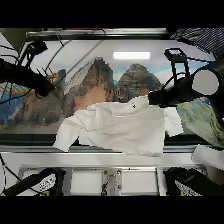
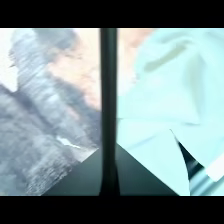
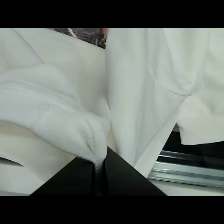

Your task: Fold the clothes and pants, and hang the long-sleeved shirts on hangers.

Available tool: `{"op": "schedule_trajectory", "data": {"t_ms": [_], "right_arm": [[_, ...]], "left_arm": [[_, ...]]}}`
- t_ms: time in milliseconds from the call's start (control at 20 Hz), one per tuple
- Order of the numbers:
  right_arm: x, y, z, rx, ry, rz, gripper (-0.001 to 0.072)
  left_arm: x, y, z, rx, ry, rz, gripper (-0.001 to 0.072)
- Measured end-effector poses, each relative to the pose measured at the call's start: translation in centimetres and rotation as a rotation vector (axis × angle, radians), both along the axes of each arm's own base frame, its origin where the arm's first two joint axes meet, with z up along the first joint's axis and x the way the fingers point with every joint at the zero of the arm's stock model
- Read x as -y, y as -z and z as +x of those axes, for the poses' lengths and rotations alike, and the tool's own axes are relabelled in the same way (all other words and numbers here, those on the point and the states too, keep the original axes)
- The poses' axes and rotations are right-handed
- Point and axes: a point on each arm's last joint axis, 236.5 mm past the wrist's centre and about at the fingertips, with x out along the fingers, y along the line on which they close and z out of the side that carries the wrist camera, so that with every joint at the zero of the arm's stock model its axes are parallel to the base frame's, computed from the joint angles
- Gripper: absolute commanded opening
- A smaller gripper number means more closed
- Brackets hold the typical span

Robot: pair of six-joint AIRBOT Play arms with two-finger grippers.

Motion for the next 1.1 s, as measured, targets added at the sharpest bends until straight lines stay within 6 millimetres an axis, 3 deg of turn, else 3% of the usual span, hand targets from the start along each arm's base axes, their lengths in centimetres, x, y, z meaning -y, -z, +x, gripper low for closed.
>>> {"op": "schedule_trajectory", "data": {"t_ms": [250, 500, 800, 1100], "right_arm": [[0.0, 0.0, 0.0, 0.001, 0.000, 0.000, 0.0023], [0.0, 0.0, 0.0, 0.001, 0.000, 0.000, 0.0023], [0.0, 0.0, 0.0, 0.000, 0.000, 0.000, 0.0024], [0.0, 0.0, 0.0, 0.000, 0.000, 0.000, 0.0024]], "left_arm": [[1.9, 1.0, -7.4, 0.007, 0.325, 0.042, 0.0009], [2.4, 1.3, -12.1, 0.047, 0.475, 0.068, 0.0009], [2.8, 1.9, -13.9, 0.020, 0.530, 0.053, 0.0009], [5.0, 3.9, -13.3, -0.097, 0.572, -0.086, 0.0009]]}}
